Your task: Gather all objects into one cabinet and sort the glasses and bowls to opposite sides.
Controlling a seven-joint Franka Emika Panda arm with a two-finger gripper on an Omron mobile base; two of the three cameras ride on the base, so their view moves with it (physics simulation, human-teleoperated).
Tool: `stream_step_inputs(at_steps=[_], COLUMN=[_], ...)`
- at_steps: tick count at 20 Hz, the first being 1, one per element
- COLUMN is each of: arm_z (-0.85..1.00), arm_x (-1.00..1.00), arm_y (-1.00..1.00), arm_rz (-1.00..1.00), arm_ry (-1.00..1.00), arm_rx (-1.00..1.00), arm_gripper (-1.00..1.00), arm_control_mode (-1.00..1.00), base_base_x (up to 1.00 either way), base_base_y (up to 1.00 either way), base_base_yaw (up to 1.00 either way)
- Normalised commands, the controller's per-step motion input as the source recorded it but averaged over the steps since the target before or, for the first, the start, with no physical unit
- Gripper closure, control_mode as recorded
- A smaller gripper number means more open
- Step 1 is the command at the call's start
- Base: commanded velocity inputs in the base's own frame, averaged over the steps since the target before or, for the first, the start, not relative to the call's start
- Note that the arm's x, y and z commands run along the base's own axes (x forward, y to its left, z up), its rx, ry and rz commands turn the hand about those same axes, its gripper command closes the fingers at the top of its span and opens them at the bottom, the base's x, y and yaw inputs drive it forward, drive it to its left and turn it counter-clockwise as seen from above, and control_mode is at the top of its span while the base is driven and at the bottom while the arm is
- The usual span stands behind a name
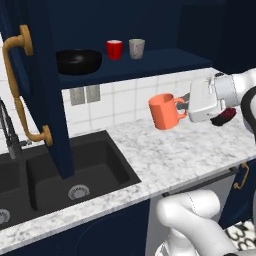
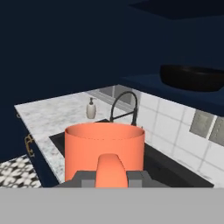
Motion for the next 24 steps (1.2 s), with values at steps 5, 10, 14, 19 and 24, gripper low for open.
stream_step_inputs(at_steps=[5,10,14,19,24], arm_z=[0.0,0.0,0.06,0.26,0.68], arm_x=[0.0,0.09,0.41,0.67,0.61], arm_y=[0.0,0.0,0.0,-0.13,-0.35], arm_rz=[0.0,-0.03,-0.21,-0.26,-0.27], arm_ry=[0.0,-0.06,-0.08,0.0,0.01], arm_rx=[0.0,-0.01,-0.04,0.0,0.03], arm_gripper=[1.0,1.0,1.0,1.0,1.0], arm_control_mode=[1.0,-1.0,-1.0,-1.0,-1.0], base_base_x=[0.21,0.03,0.0,0.0,0.0], base_base_y=[0.0,-0.01,0.0,0.0,0.0], base_base_yaw=[0.07,0.0,0.0,0.0,0.0])
